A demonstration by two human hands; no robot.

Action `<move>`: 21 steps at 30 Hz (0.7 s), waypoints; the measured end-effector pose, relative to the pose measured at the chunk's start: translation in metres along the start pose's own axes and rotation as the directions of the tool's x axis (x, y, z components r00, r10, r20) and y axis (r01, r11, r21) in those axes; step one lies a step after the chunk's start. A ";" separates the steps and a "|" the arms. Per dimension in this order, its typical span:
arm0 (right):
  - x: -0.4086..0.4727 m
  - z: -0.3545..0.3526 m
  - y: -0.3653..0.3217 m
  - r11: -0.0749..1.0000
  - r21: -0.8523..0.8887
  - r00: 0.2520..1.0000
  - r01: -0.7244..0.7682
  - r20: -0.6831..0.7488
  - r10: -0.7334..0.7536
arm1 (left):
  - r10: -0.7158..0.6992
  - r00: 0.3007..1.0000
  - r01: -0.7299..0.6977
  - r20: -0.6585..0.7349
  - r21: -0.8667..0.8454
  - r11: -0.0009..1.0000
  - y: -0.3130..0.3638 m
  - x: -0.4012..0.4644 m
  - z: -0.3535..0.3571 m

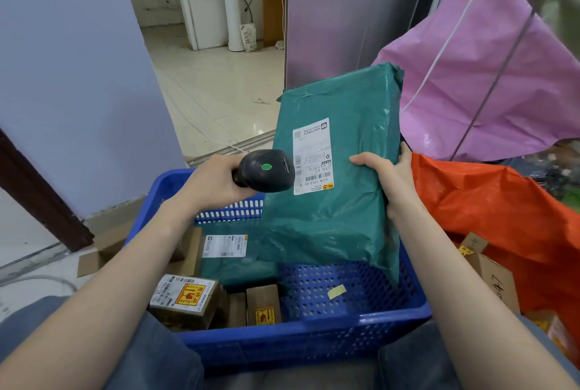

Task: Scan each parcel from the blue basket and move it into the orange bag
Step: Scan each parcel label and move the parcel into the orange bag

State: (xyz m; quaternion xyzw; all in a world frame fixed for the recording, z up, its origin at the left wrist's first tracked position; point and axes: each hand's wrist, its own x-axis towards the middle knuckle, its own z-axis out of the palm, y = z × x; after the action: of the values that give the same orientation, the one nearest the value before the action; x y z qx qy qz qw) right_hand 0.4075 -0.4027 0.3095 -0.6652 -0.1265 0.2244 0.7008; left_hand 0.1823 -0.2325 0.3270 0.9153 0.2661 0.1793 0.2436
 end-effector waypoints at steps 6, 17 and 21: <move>0.005 -0.011 0.000 1.000 0.020 0.998 -0.011 -0.061 0.012 | 0.043 0.998 -0.048 -0.055 -0.091 0.995 0.007 -0.006 0.013; 0.036 -0.118 -0.052 0.949 0.315 0.929 0.033 -0.359 0.087 | -0.206 0.972 0.119 -0.110 -0.527 0.842 0.112 0.057 0.057; 0.050 -0.167 -0.036 0.935 0.351 0.854 0.038 -0.498 0.152 | -0.139 0.990 0.127 0.015 -0.521 0.844 0.156 0.085 0.100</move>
State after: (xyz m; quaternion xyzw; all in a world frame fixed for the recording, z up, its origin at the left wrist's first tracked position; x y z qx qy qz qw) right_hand 0.5356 -0.5254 0.3255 -0.5695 0.1285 0.0772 0.8082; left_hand 0.3582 -0.3342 0.3467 0.7924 0.2732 0.2381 0.4907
